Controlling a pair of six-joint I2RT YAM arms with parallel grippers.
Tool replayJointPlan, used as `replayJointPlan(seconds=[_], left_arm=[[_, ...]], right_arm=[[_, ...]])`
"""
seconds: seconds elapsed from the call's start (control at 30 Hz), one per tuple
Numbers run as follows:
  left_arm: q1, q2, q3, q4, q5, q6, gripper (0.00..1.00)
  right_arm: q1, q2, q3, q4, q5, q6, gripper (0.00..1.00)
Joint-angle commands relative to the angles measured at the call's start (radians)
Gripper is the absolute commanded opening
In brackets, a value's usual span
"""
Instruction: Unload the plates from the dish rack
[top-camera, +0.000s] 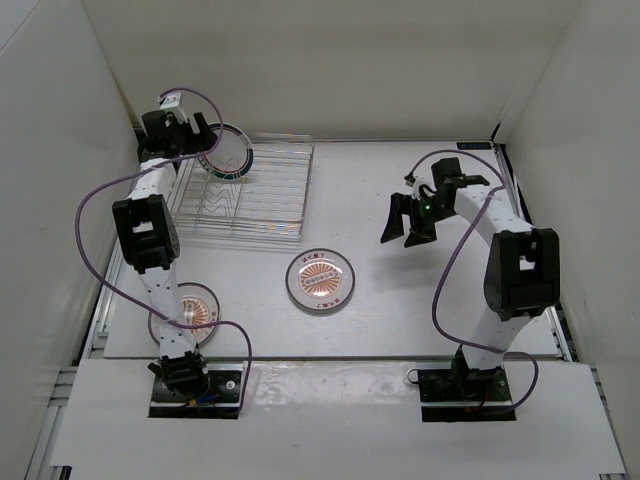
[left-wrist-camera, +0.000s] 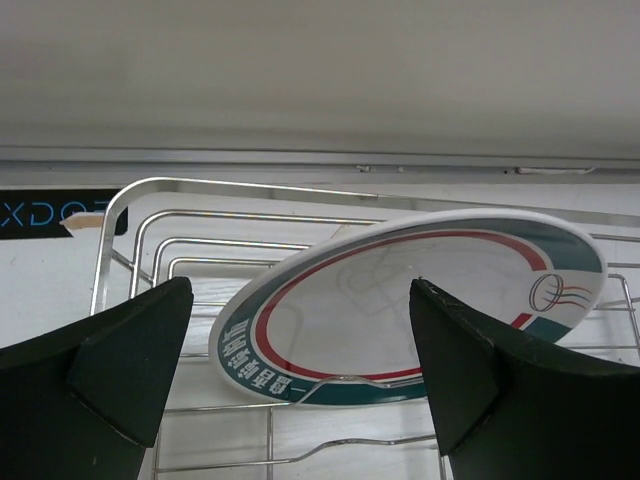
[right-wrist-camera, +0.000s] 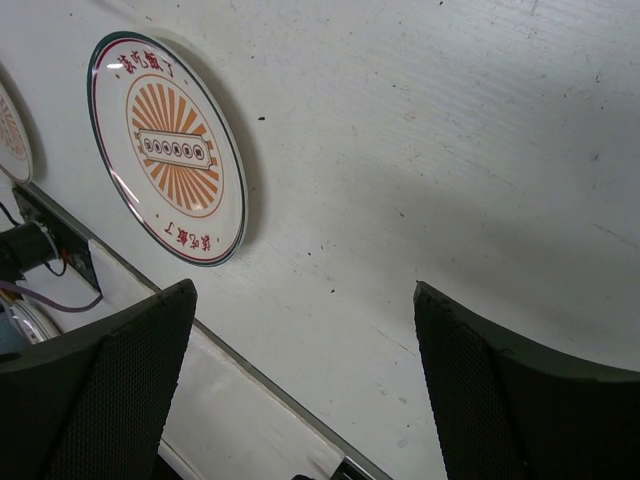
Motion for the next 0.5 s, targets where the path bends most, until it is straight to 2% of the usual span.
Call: replayJointPlan(seconds=[0.0,0.17,0.47], left_arm=[[0.004,-0.076,0.003,0.054,-0.013,-0.006,1.0],[-0.001,-0.07,-0.014,0.081,-0.007,-0.035,1.0],[-0.002,-0.087,-0.103,0.159,0.008,-0.114,0.79]], right_arm=[[-0.01,-0.004,0.031,0.022,-0.037,0.03,0.9],[-0.029,-0.01,-0.014,0.042,-0.058,0.055,0.9],[-0.053,-0.027,-0.072,0.039,-0.032,0.035,0.9]])
